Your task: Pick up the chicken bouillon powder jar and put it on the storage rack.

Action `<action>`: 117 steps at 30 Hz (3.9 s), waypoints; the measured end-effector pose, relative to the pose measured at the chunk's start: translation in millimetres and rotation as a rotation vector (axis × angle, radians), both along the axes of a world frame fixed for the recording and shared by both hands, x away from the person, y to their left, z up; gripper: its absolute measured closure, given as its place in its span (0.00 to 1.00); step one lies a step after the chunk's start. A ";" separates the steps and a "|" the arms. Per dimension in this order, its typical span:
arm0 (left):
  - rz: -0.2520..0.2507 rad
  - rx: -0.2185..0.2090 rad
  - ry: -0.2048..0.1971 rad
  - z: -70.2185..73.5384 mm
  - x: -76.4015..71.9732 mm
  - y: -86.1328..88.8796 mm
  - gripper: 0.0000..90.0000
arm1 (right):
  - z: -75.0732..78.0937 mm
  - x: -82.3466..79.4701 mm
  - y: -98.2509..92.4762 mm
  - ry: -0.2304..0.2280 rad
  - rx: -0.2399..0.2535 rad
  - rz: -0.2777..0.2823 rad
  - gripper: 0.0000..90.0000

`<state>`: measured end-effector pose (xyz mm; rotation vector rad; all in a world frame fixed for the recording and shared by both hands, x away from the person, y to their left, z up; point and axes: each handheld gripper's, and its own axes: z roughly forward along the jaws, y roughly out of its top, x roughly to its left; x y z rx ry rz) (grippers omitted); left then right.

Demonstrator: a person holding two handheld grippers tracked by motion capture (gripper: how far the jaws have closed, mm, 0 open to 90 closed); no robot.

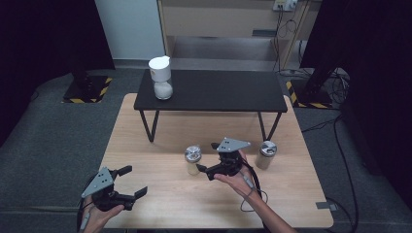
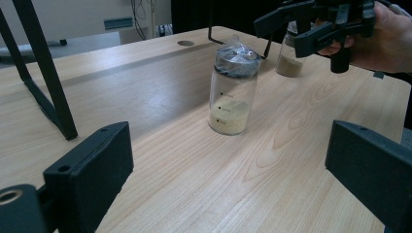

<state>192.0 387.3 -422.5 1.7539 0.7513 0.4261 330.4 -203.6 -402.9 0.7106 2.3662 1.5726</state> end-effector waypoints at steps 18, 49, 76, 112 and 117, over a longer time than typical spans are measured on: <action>-0.004 -0.001 0.003 -0.1 0.5 0.2 0.02 | -8.9 18.3 20.1 0.016 -0.027 0.022 0.05; -0.007 -0.005 0.006 -0.7 1.3 0.5 0.02 | -29.1 35.3 38.4 -0.012 -0.037 0.074 0.36; -0.012 -0.010 0.012 -1.5 2.8 1.1 0.03 | -20.2 31.1 40.5 -0.051 -0.058 0.099 0.39; -0.015 -0.005 0.013 -0.8 2.7 0.6 0.03 | 43.7 44.4 11.9 -0.044 -0.016 0.167 0.39; -0.015 -0.005 0.014 -0.7 2.9 0.5 0.03 | 55.4 47.3 5.8 -0.042 -0.015 0.168 0.39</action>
